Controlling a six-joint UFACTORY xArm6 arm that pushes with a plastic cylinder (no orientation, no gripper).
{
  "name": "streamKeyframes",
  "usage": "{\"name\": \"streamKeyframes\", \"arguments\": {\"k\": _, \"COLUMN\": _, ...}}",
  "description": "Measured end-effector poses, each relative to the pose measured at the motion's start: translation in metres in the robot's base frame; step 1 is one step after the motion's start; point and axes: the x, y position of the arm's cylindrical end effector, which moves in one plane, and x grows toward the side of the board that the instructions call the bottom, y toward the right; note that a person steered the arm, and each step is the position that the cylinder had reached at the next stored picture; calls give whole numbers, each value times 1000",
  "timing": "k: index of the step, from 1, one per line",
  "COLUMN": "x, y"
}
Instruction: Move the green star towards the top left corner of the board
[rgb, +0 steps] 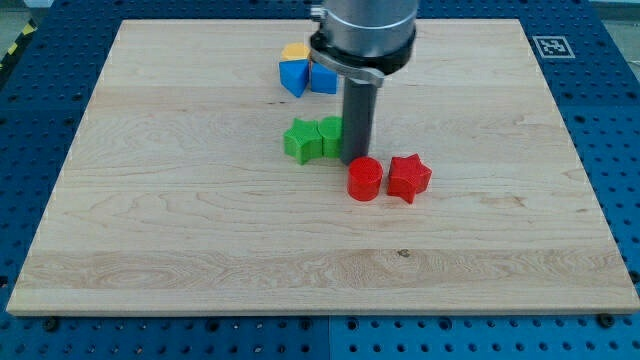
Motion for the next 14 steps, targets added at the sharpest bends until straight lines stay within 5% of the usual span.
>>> {"name": "streamKeyframes", "arguments": {"k": 10, "x": -88, "y": -106}}
{"name": "streamKeyframes", "arguments": {"k": 14, "x": -88, "y": -174}}
